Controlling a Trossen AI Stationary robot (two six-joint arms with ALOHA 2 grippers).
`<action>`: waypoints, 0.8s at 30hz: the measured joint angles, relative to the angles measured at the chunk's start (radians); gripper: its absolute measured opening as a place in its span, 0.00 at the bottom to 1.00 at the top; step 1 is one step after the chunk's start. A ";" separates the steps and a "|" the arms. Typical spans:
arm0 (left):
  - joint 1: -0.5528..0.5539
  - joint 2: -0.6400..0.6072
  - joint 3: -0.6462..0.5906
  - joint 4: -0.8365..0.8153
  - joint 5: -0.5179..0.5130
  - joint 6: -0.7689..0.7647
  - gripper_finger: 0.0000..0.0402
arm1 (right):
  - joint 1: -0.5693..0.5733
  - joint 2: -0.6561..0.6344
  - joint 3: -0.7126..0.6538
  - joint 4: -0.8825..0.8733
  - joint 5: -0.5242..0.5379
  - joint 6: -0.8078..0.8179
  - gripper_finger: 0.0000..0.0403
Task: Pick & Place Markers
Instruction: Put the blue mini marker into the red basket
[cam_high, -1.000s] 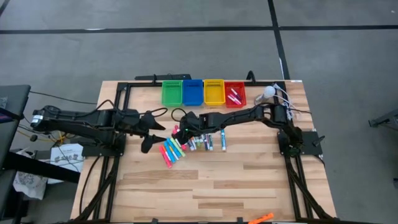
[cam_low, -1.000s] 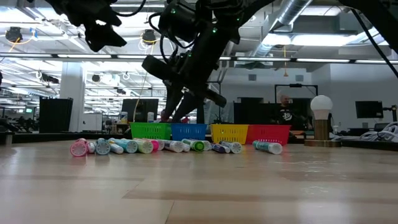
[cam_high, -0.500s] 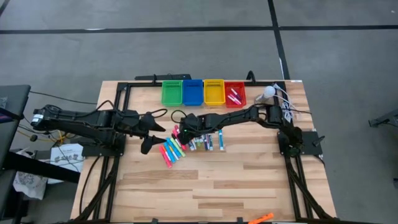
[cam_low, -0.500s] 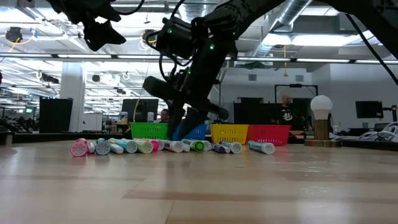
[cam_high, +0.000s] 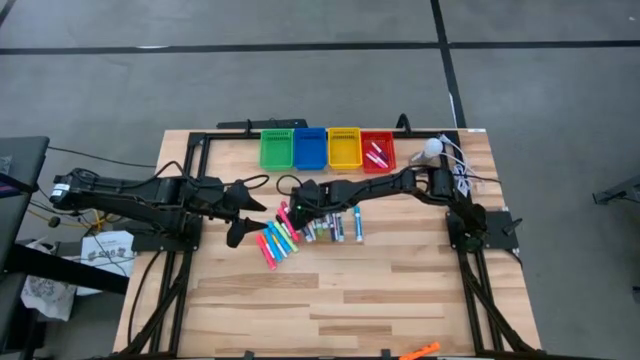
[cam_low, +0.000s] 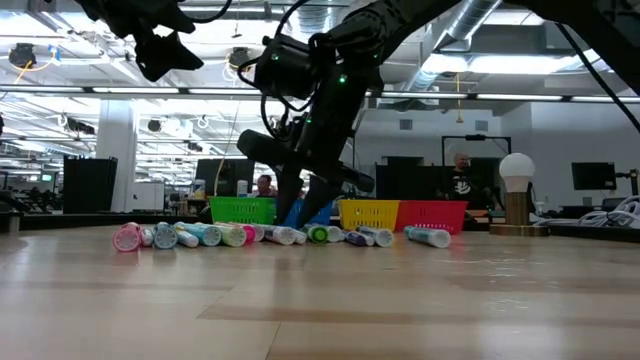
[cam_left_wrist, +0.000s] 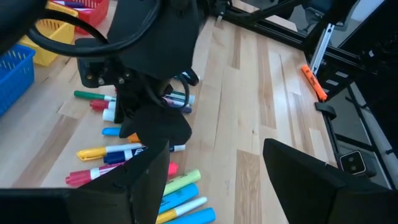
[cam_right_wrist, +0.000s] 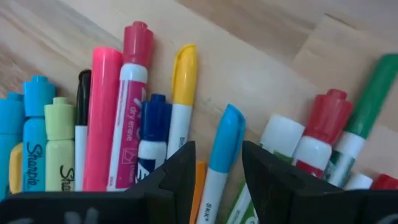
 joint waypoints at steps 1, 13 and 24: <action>0.000 0.000 0.000 0.000 0.000 0.000 0.65 | -0.001 0.000 0.000 0.000 0.003 0.000 0.31; 0.000 0.000 0.000 0.010 0.000 0.000 0.65 | -0.037 0.001 0.000 -0.015 0.005 0.001 0.31; 0.000 0.000 0.000 0.019 0.000 -0.006 0.65 | -0.023 0.001 0.000 -0.006 0.001 -0.001 0.34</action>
